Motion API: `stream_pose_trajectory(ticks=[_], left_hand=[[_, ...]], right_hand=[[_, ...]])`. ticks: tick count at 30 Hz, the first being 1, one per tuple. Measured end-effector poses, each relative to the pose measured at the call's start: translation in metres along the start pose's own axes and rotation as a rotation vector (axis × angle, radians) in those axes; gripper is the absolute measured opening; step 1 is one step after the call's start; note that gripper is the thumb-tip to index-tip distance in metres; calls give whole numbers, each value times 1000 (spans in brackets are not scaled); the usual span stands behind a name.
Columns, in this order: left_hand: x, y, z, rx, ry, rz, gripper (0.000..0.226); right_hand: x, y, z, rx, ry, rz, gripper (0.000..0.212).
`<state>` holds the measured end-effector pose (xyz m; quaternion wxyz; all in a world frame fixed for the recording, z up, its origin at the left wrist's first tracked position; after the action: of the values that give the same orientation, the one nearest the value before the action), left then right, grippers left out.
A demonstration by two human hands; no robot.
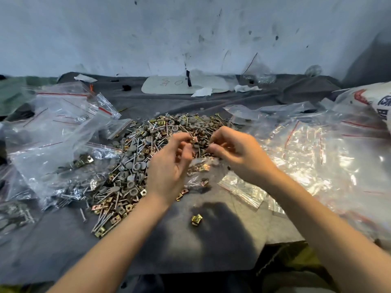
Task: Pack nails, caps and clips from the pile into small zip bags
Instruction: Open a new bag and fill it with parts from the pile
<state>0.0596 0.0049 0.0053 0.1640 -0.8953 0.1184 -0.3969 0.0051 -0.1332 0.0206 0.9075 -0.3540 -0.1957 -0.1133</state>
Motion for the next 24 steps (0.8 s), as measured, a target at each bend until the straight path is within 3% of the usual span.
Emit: stream_pose_trajectory(ticks=[3, 8, 13, 17, 24], left_hand=[[7, -3, 3, -93, -42, -79, 8], [17, -1, 0, -227, -142, -55, 8], [4, -29, 11, -290, -152, -191, 10], [-26, -37, 36, -341, -276, -234, 11], [-48, -42, 66, -163, -371, -305, 12]], right_hand=[[-9, 11, -2, -1, -30, 35, 6], [-10, 33, -1, -183, -148, 147, 6], [-18, 30, -17, -142, -72, 46, 5], [-24, 32, -16, -70, -74, -11, 7], [-16, 47, -2, 27, -79, 24, 6]])
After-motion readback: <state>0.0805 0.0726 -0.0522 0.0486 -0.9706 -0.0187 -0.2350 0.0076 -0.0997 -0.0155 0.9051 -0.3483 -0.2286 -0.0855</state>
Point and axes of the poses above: each hand's wrist, its own x-axis towards the middle knuckle, its own y-axis out of the palm, z = x × y, the point moved 7 cm from there along x, towards the middle knuckle, and after that the axes turned 6 degrees about -y, right-handed, at the moved point
